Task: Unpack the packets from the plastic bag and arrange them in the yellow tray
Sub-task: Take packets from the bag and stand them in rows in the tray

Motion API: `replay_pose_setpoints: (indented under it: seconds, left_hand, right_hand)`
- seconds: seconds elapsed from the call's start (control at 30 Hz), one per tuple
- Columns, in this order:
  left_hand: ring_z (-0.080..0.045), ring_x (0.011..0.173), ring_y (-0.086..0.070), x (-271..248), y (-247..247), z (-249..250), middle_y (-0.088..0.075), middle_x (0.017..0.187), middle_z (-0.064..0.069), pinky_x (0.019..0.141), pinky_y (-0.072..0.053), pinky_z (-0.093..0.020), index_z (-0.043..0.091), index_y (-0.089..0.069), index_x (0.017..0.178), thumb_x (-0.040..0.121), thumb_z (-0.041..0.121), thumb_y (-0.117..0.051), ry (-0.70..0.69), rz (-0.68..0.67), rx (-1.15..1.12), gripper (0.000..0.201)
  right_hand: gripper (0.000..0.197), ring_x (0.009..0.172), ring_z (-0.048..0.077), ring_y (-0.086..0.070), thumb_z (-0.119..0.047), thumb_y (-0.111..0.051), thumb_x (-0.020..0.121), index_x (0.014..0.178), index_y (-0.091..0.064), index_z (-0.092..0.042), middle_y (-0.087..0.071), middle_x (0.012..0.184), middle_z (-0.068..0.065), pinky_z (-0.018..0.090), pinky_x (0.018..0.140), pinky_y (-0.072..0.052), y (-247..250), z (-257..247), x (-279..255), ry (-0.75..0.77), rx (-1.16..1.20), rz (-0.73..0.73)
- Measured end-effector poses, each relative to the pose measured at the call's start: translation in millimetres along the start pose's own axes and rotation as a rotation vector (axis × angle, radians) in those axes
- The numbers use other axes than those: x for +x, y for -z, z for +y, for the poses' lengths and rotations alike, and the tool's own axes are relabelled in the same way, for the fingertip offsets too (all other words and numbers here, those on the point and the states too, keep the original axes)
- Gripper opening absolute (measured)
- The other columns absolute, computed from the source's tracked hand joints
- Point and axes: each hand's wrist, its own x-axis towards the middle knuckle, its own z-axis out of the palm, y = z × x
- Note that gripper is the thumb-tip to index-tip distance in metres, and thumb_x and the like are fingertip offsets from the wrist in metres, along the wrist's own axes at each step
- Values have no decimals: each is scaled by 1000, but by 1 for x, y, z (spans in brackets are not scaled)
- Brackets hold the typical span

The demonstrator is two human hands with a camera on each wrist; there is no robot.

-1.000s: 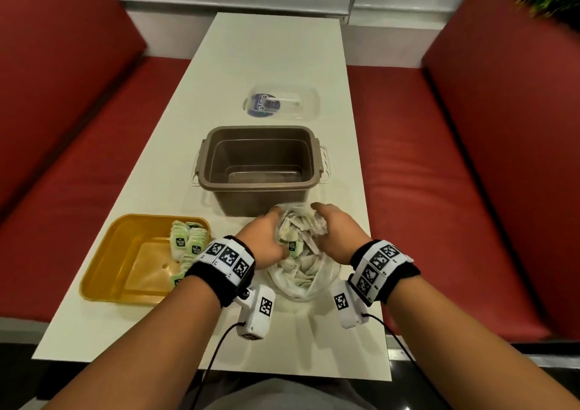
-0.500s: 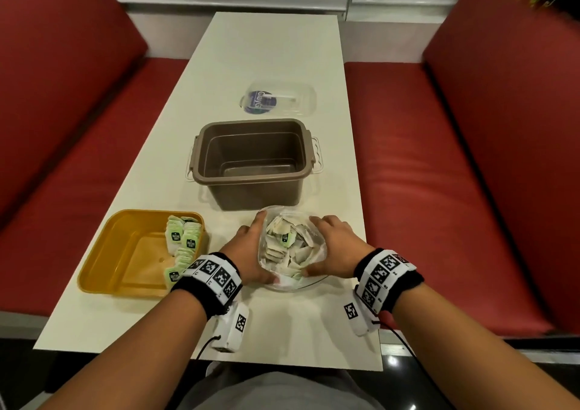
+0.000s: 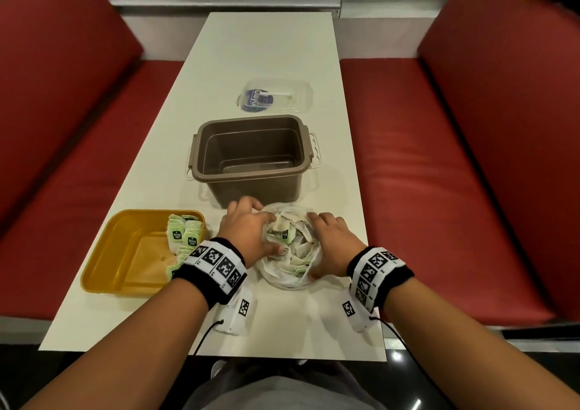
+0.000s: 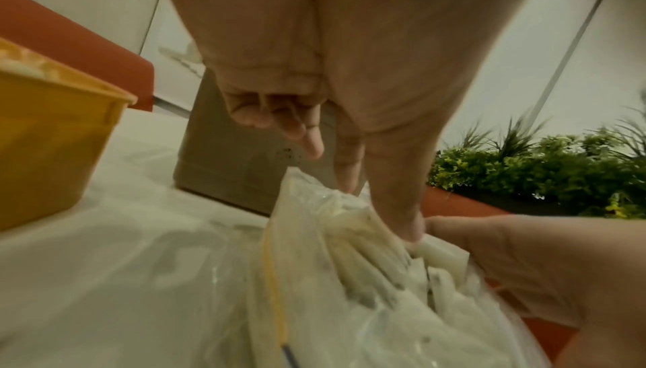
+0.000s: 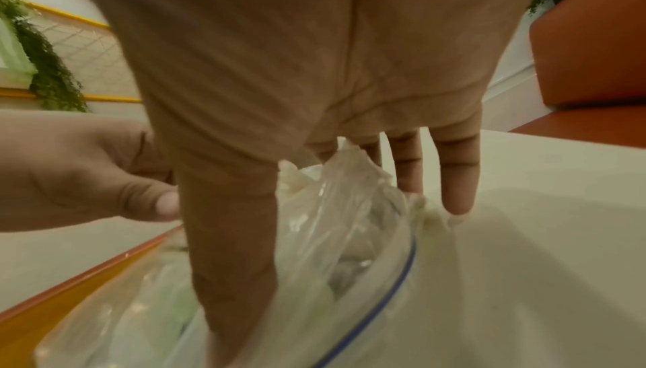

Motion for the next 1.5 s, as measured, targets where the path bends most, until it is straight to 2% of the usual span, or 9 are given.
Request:
replay_pose_setpoints:
  seconds: [0.2,0.37,0.47,0.57,0.7,0.93,1.17,1.37,1.5]
  left_hand:
    - [-18,109,-52,3,-2,1,-58,111,7,92,-46,-34,37,-69,109,87,45,-65,-149,-122,82,24]
    - [-16,94,-60,1,3,0,-66,97,5,83,-48,-31,27,-70,99,94,27,-57,-157,50,-92,14]
    - [-7,78,-59,-4,10,3,-65,83,13,75,-48,-22,26,-68,92,93,22,-60,-152,171,-325,9]
    - [1,72,-60,-10,10,7,-65,76,14,69,-45,-11,26,-67,92,92,21,-63,-80,233,-541,7]
    - [-7,73,-63,-13,2,5,-66,77,9,70,-49,-17,29,-65,89,93,20,-63,-25,229,-657,10]
    - [-9,76,-66,-11,-13,0,-69,78,11,75,-53,-23,30,-65,89,90,20,-66,35,134,-593,11]
    - [-17,93,-60,-4,-17,1,-66,99,4,84,-49,-28,26,-71,103,78,36,-77,-59,-96,-61,28]
    - [-16,88,-63,-1,-8,-6,-70,90,5,79,-48,-26,27,-73,92,87,35,-66,-90,-23,-93,12]
    - [-15,80,-65,-3,-1,-13,-69,83,6,78,-51,-29,26,-68,92,91,25,-62,-114,80,-262,6]
  right_hand:
    - [121,134,27,-32,-49,-89,60,155,-19,-23,-34,146,5,39,110,-38,14,-5,-2,-21,109,-22]
    - [85,136,28,-26,-58,-79,68,143,-45,-34,-30,149,3,45,110,-36,20,-13,-3,30,61,105]
    - [61,134,25,-26,-58,-74,75,131,-57,-39,-35,148,-3,43,109,-35,21,-18,-3,93,71,201]
    - [32,118,18,-40,-49,-72,82,110,-69,-36,-55,130,-9,36,100,-38,21,-21,-1,168,180,243]
    - [3,73,8,-55,-30,-71,88,86,-71,-28,-71,85,-8,21,69,-42,27,-22,-2,157,366,192]
    - [11,66,19,-62,-14,-58,96,89,-57,-23,-66,74,0,33,66,-52,25,-24,-3,113,535,207]
    - [8,60,13,-61,-10,-56,97,99,-61,-17,-64,87,6,18,55,-48,26,-23,-2,57,513,195]
    - [21,66,5,-58,-6,-53,95,106,-66,-17,-65,79,-5,19,66,-48,23,-24,-2,32,478,217]
    - [24,75,13,-58,-4,-52,96,110,-67,-18,-60,88,-1,24,73,-46,23,-30,1,46,417,217]
